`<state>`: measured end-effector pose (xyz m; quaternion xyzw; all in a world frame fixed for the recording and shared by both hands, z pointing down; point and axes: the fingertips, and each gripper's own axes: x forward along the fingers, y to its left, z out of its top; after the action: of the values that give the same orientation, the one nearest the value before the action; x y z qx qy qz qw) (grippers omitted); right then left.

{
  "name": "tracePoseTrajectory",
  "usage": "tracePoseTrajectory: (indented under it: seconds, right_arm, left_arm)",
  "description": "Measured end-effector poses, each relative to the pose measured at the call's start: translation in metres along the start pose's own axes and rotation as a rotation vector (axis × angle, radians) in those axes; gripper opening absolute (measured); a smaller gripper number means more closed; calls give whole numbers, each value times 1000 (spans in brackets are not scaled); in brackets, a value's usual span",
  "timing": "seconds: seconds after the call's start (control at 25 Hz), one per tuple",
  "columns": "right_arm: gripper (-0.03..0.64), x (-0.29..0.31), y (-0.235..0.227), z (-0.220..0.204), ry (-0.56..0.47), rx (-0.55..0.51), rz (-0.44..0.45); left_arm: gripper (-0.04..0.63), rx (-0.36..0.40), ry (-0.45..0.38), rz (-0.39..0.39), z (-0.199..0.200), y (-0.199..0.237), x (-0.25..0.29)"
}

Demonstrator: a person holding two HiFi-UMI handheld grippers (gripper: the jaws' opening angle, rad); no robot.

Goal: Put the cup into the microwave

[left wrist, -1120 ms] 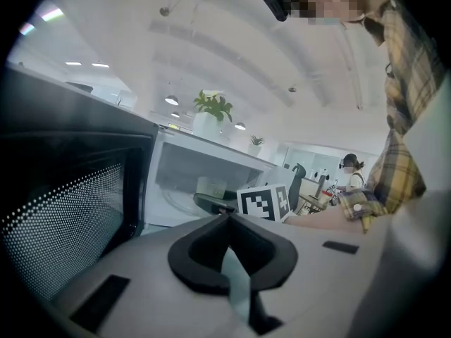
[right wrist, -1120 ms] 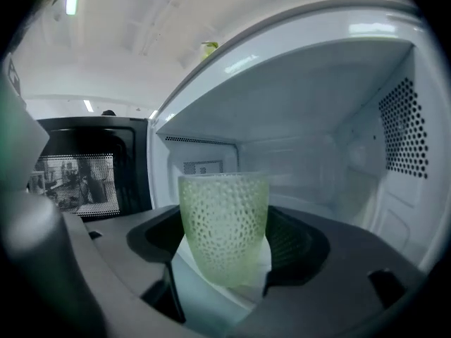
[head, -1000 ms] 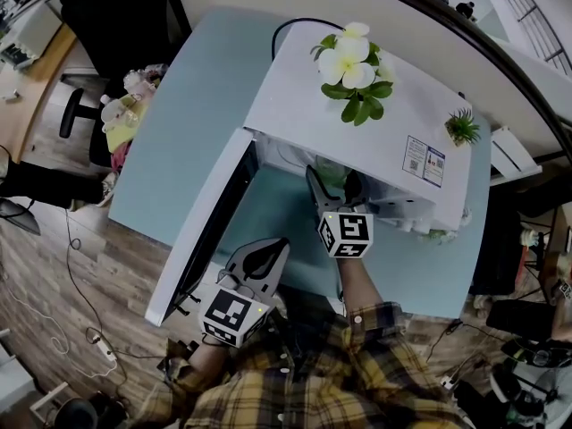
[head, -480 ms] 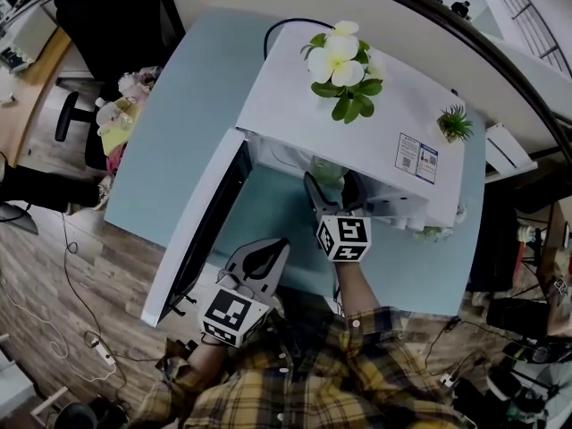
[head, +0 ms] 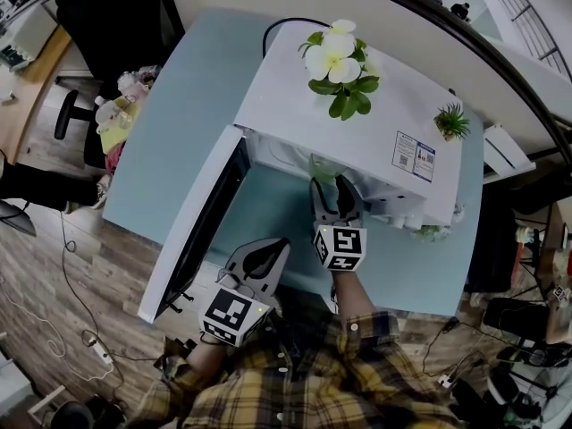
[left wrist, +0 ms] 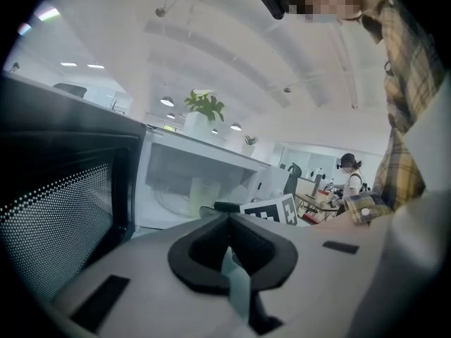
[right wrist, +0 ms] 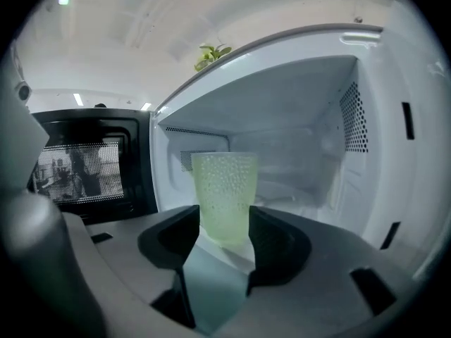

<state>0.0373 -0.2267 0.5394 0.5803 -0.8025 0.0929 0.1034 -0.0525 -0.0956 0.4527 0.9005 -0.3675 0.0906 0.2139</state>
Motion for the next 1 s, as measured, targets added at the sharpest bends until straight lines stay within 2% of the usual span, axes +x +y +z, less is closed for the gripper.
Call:
tracePoseTrajectory:
  seconds: [0.08,0.2,0.32,0.52,1.0]
  right_arm:
    - [204,0,-1,-1,6,-12,-9]
    - [57,-1,-5,-2,12,-38,-35]
    - [26,1,-6,-2,15,-37,-37]
    - [5,1,-6,0,13,-36,-32]
    - [5,-11,-6,12,-10,-27,-2]
  left_arm:
    - [-9,1,-1,2,0,-1,-1]
    - [-9,2,-2,6,-1,-1,-2]
    - [-9,1,-3,10,-1,-1,-3]
    - [-9,3,-5,17,-1,0,-5]
    - [-9,30,-34,40,13,7,-7]
